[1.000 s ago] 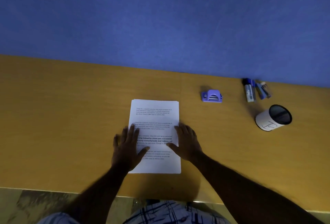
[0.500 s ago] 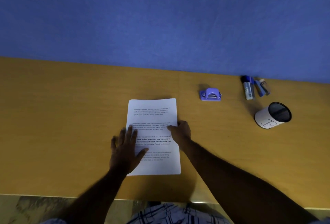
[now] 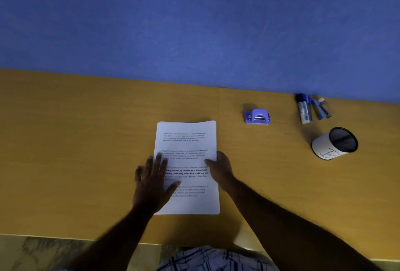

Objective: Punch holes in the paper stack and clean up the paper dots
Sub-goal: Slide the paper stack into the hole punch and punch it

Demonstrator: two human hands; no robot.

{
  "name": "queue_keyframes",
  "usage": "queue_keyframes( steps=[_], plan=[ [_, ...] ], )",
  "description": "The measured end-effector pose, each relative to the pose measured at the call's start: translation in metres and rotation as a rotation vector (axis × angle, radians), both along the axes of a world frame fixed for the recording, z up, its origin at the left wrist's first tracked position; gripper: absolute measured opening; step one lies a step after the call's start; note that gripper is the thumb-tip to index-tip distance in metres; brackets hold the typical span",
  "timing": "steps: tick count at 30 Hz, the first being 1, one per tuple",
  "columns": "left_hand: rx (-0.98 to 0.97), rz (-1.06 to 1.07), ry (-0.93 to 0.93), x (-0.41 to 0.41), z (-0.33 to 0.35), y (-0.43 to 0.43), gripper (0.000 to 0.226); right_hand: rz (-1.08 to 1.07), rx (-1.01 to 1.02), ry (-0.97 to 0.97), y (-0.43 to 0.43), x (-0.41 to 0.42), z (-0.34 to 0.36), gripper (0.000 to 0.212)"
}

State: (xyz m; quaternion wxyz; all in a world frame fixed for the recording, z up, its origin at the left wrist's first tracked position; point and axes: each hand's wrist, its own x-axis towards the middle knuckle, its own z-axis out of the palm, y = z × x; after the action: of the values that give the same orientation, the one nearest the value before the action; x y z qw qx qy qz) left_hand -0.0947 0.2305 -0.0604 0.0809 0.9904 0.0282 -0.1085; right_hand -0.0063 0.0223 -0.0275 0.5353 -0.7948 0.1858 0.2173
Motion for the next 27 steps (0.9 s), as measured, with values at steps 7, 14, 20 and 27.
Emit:
queue_keyframes(
  steps=[7, 14, 20, 27],
  plan=[
    [-0.178, 0.187, -0.095, 0.006, 0.005, -0.003, 0.082, 0.002, 0.075, -0.019, -0.012, 0.003, 0.004, 0.019],
    [-0.648, 0.511, -0.047, 0.037, 0.024, -0.014, 0.079, -0.065, 0.247, 0.033, -0.046, 0.002, 0.013, 0.028],
    [-1.078, 0.491, 0.162, 0.06, 0.042, -0.038, 0.023, -0.156, 0.353, 0.064, -0.068, 0.001, 0.02, 0.029],
    [-1.153, 0.503, 0.192, 0.069, 0.043, -0.056, 0.027, -0.161, 0.355, 0.06, -0.09, 0.002, 0.02, 0.03]
  ],
)
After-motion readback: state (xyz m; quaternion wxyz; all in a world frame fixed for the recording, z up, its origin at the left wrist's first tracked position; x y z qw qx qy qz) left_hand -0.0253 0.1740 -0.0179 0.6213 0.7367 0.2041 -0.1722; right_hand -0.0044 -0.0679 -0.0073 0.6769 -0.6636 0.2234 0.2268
